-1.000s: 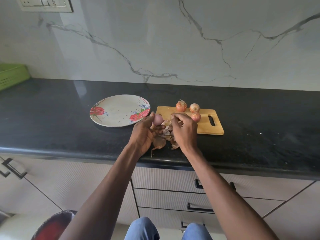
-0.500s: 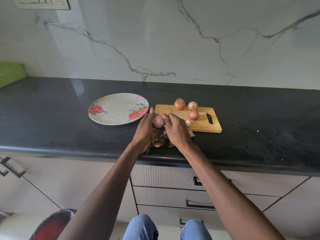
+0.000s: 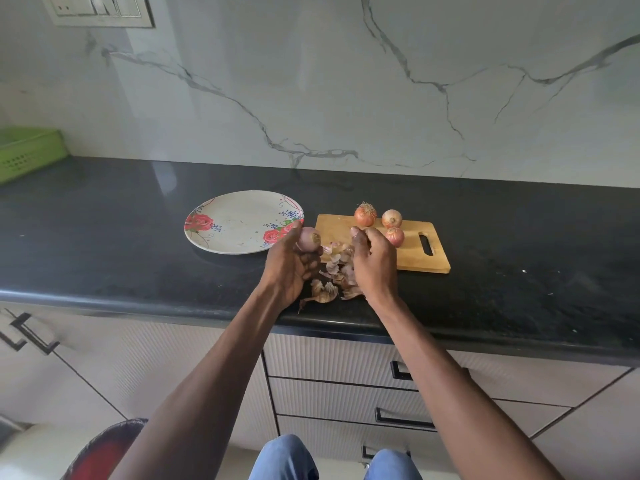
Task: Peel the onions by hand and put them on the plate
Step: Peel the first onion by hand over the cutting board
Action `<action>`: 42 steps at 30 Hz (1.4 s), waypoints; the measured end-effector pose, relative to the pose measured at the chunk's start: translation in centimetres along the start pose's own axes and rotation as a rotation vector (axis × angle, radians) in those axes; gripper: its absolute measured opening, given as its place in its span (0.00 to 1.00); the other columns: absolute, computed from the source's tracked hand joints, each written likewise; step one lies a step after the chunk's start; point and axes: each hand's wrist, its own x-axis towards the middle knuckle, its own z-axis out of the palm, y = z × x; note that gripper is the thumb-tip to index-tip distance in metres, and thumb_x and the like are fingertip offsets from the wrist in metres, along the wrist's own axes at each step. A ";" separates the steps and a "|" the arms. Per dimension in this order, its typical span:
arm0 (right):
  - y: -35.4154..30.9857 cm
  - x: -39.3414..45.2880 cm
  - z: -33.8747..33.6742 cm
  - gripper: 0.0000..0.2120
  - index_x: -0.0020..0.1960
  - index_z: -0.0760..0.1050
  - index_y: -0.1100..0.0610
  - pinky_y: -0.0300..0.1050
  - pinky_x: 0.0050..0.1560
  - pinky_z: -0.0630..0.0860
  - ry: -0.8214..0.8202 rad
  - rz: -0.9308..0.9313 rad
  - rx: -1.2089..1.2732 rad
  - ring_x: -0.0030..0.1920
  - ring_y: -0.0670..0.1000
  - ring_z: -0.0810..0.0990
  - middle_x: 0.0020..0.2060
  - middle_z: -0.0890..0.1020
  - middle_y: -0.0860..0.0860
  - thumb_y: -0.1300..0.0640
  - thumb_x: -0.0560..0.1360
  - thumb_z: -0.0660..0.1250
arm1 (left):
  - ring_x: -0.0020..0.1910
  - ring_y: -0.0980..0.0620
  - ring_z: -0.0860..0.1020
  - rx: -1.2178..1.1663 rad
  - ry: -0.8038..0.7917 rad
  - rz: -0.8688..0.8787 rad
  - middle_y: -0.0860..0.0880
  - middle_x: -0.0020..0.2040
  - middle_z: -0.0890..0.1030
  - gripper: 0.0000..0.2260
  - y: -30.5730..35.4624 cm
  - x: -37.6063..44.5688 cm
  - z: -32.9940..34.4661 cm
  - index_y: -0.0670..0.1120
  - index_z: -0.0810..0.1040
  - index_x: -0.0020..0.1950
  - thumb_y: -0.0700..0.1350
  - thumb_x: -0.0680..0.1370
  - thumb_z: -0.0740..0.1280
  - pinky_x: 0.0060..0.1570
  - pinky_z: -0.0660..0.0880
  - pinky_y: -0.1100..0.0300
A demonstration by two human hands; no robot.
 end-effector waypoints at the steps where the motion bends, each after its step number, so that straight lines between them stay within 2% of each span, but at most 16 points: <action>1: 0.0 -0.1 0.1 0.01 0.49 0.76 0.59 0.32 0.39 0.69 -0.025 -0.043 -0.022 0.38 0.39 0.74 0.40 0.79 0.48 0.63 0.79 0.66 | 0.26 0.53 0.72 0.020 0.013 0.013 0.44 0.35 0.79 0.16 -0.1 0.0 -0.1 0.43 0.75 0.53 0.56 0.84 0.60 0.27 0.66 0.62; 3: 0.1 -0.1 0.5 0.12 0.60 0.75 0.62 0.28 0.51 0.70 -0.073 -0.134 -0.058 0.50 0.43 0.75 0.52 0.79 0.53 0.65 0.77 0.68 | 0.29 0.52 0.73 0.028 0.011 0.039 0.44 0.36 0.80 0.15 -0.4 -0.1 0.1 0.43 0.76 0.52 0.54 0.85 0.60 0.32 0.66 0.59; 4: 0.0 -0.1 0.6 0.13 0.61 0.74 0.62 0.30 0.53 0.71 -0.096 -0.152 -0.046 0.51 0.45 0.76 0.53 0.79 0.54 0.61 0.78 0.69 | 0.30 0.51 0.73 0.028 0.004 0.058 0.44 0.36 0.80 0.15 -0.5 -0.1 0.1 0.43 0.76 0.52 0.54 0.85 0.60 0.32 0.66 0.59; 8: -0.2 -0.3 0.8 0.15 0.50 0.75 0.61 0.42 0.40 0.73 -0.272 -0.216 -0.085 0.41 0.46 0.75 0.43 0.77 0.50 0.48 0.79 0.66 | 0.26 0.53 0.71 0.059 -0.047 0.121 0.47 0.32 0.77 0.16 -0.6 -0.2 0.4 0.45 0.77 0.43 0.54 0.84 0.62 0.24 0.66 0.62; 12: -0.5 -0.3 0.8 0.12 0.44 0.69 0.57 0.45 0.32 0.66 -0.376 -0.184 -0.083 0.32 0.48 0.71 0.34 0.76 0.52 0.51 0.82 0.61 | 0.24 0.55 0.73 0.061 -0.085 0.128 0.48 0.31 0.75 0.15 -0.4 -0.8 1.0 0.44 0.74 0.42 0.49 0.85 0.61 0.22 0.70 0.64; 14: -0.7 -0.1 0.5 0.14 0.45 0.70 0.60 0.49 0.34 0.71 -0.411 -0.096 -0.058 0.34 0.51 0.75 0.35 0.79 0.56 0.52 0.83 0.59 | 0.25 0.55 0.73 0.097 -0.100 0.147 0.49 0.30 0.75 0.13 -0.5 -0.6 0.8 0.44 0.73 0.43 0.50 0.84 0.64 0.24 0.71 0.63; 17: -0.7 0.3 0.3 0.14 0.49 0.76 0.63 0.54 0.42 0.76 -0.377 0.001 -0.060 0.42 0.55 0.81 0.41 0.83 0.57 0.54 0.84 0.58 | 0.34 0.47 0.75 0.189 -0.151 0.172 0.47 0.35 0.77 0.18 -0.9 -0.3 0.5 0.45 0.73 0.46 0.57 0.75 0.74 0.36 0.75 0.53; 19: -0.7 0.5 0.3 0.14 0.48 0.77 0.63 0.55 0.41 0.75 -0.327 0.024 -0.092 0.41 0.57 0.80 0.41 0.83 0.58 0.55 0.84 0.59 | 0.41 0.41 0.79 0.197 -0.166 0.193 0.43 0.41 0.80 0.17 -1.0 -0.3 0.4 0.43 0.76 0.51 0.55 0.75 0.74 0.47 0.77 0.44; 21: -0.8 0.6 0.3 0.14 0.46 0.76 0.63 0.55 0.38 0.74 -0.288 0.031 -0.144 0.39 0.58 0.80 0.40 0.82 0.58 0.56 0.83 0.59 | 0.45 0.39 0.79 0.257 -0.157 0.242 0.41 0.45 0.83 0.16 -1.2 -0.2 0.4 0.42 0.78 0.56 0.53 0.77 0.72 0.51 0.76 0.41; 24: -0.8 0.4 0.4 0.13 0.47 0.76 0.64 0.53 0.35 0.74 -0.232 0.021 -0.215 0.38 0.60 0.80 0.40 0.83 0.61 0.58 0.83 0.59 | 0.48 0.50 0.84 0.429 -0.128 0.355 0.45 0.48 0.86 0.13 -1.5 0.2 0.8 0.41 0.79 0.60 0.48 0.81 0.70 0.50 0.80 0.55; 26: -0.7 0.4 0.6 0.12 0.47 0.75 0.64 0.53 0.33 0.73 -0.187 0.010 -0.258 0.37 0.62 0.80 0.39 0.82 0.63 0.58 0.83 0.59 | 0.50 0.57 0.83 0.603 -0.100 0.468 0.49 0.50 0.86 0.13 -1.5 0.7 1.0 0.43 0.79 0.62 0.49 0.81 0.70 0.50 0.78 0.63; 30: -0.6 0.8 0.7 0.12 0.45 0.74 0.64 0.50 0.32 0.66 -0.158 0.006 -0.297 0.37 0.63 0.79 0.38 0.81 0.63 0.58 0.83 0.58 | 0.48 0.65 0.81 0.804 -0.039 0.601 0.53 0.48 0.84 0.12 -1.8 1.4 1.5 0.46 0.81 0.61 0.52 0.82 0.67 0.47 0.74 0.67; 33: -0.4 1.2 0.8 0.09 0.43 0.73 0.64 0.48 0.32 0.65 -0.129 -0.080 -0.278 0.35 0.62 0.78 0.36 0.80 0.61 0.62 0.81 0.61 | 0.40 0.65 0.80 0.707 0.018 0.517 0.56 0.41 0.83 0.13 -1.7 1.7 1.8 0.48 0.80 0.53 0.56 0.82 0.64 0.43 0.76 0.62; 36: -0.1 1.2 1.4 0.08 0.42 0.73 0.63 0.50 0.30 0.68 -0.098 -0.166 -0.264 0.34 0.61 0.78 0.35 0.80 0.59 0.63 0.80 0.63 | 0.29 0.58 0.75 0.489 -0.007 0.363 0.54 0.32 0.78 0.14 -1.4 2.1 1.4 0.44 0.76 0.46 0.53 0.84 0.63 0.31 0.71 0.62; 39: 0.4 1.1 1.5 0.02 0.49 0.75 0.63 0.55 0.35 0.76 -0.057 -0.236 -0.204 0.40 0.59 0.80 0.42 0.81 0.58 0.66 0.78 0.64 | 0.28 0.52 0.71 0.345 -0.040 0.313 0.43 0.36 0.74 0.16 -1.2 2.2 0.9 0.41 0.75 0.49 0.54 0.85 0.62 0.26 0.68 0.61; 42: 0.4 1.0 1.2 0.08 0.54 0.75 0.64 0.54 0.38 0.78 -0.038 -0.282 -0.146 0.42 0.57 0.81 0.46 0.82 0.57 0.59 0.80 0.65 | 0.28 0.52 0.70 0.311 -0.039 0.305 0.44 0.35 0.74 0.16 -1.2 2.3 0.7 0.41 0.76 0.49 0.54 0.85 0.62 0.26 0.68 0.61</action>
